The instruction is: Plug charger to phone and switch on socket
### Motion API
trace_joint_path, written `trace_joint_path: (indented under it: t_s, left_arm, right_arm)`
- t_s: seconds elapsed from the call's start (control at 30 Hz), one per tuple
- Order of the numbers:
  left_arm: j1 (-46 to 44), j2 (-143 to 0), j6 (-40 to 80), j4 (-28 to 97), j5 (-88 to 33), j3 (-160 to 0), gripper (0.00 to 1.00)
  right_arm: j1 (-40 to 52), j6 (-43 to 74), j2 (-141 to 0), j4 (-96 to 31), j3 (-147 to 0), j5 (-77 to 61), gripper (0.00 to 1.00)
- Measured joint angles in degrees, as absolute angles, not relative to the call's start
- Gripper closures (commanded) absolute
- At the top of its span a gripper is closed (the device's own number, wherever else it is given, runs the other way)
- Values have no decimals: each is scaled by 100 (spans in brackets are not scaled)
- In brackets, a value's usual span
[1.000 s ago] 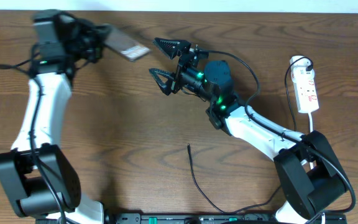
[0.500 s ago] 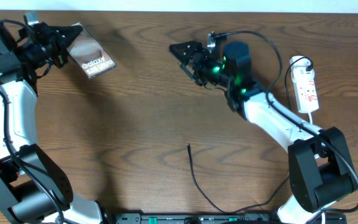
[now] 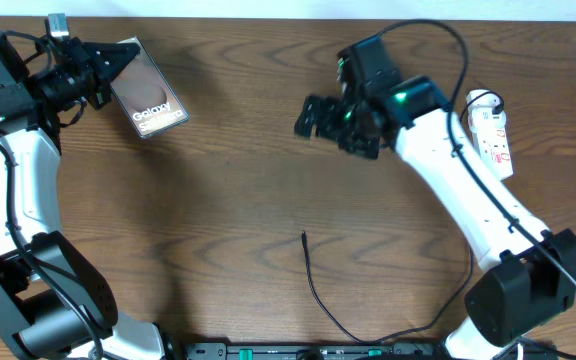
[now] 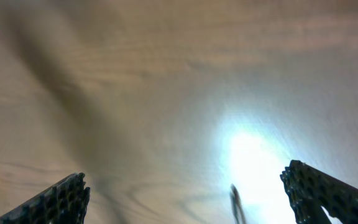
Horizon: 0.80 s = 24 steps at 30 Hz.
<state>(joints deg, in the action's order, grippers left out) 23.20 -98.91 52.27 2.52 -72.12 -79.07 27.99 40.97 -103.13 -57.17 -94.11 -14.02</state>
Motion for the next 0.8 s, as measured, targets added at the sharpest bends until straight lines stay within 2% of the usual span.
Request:
trace_joint_path:
  t_s: [0.37,0.8]
  left_arm:
    - [2320,-9891,5048,255,-7432,-7907,93]
    - [2320,-9891,4945,255,-7491,-7907,93]
  right_arm:
    - [4263,4742,-10313,-5913,-8005,-633,3]
    - [4471,4958,-10313,-5927,-7050,-1017,18]
